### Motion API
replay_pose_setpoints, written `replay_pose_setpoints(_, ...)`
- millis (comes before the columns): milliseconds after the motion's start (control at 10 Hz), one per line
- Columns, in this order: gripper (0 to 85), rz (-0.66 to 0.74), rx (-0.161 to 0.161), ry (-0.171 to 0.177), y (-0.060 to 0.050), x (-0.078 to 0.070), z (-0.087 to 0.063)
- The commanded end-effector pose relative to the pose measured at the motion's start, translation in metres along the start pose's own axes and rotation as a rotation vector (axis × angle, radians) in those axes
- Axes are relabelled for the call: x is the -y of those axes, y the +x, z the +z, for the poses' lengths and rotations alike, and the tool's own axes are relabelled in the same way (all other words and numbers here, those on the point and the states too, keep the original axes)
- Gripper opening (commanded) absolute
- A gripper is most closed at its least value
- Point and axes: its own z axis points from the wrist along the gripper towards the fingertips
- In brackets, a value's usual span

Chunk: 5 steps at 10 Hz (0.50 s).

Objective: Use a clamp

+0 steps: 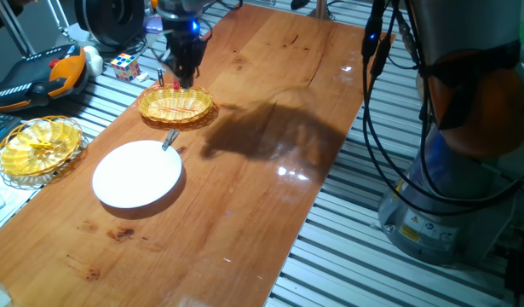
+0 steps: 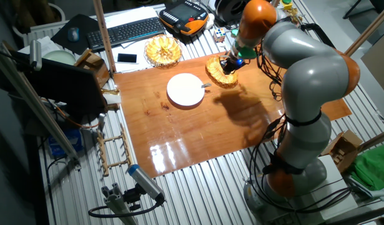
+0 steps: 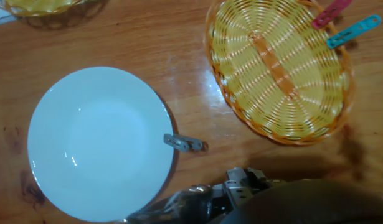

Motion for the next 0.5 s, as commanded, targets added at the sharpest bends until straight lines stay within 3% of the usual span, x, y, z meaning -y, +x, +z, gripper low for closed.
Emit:
replay_pose_setpoints(0, 0.7, 0.005, 0.0, 0.014, 0.002, 0.001, -0.004)
replay_pose_setpoints(200, 0.7, 0.003, 0.006, 0.057, 0.009, 0.002, -0.01)
replay_pose_setpoints(400, 0.7, -0.013, 0.0, 0.066, 0.015, 0.002, -0.016)
